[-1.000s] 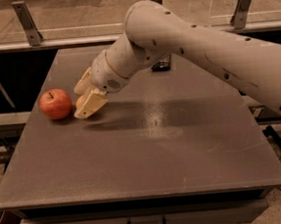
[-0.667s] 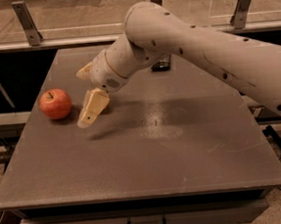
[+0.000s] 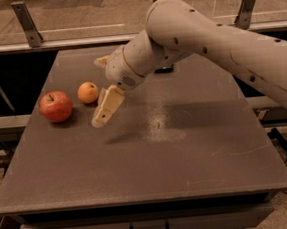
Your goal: Move orange near apple
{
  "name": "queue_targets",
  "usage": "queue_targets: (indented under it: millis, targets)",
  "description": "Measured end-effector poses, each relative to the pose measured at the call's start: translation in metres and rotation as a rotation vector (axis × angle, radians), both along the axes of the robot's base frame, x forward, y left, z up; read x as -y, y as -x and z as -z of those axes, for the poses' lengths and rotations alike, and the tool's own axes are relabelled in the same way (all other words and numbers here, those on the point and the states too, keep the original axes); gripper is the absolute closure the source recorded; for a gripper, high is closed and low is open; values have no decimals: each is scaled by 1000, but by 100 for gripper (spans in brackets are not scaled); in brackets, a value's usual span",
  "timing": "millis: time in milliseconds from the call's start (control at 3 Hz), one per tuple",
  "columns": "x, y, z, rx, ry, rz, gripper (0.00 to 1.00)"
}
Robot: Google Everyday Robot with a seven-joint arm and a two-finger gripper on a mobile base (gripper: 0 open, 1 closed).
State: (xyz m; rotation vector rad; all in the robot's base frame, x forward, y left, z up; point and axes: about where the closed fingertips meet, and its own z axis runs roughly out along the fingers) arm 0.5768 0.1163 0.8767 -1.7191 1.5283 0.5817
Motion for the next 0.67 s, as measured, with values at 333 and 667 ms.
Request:
queue_targets:
  millis: [333, 667]
  targets:
    - [33, 1, -7, 4, -1, 44, 0]
    - [69, 1, -19, 18, 7, 80, 0]
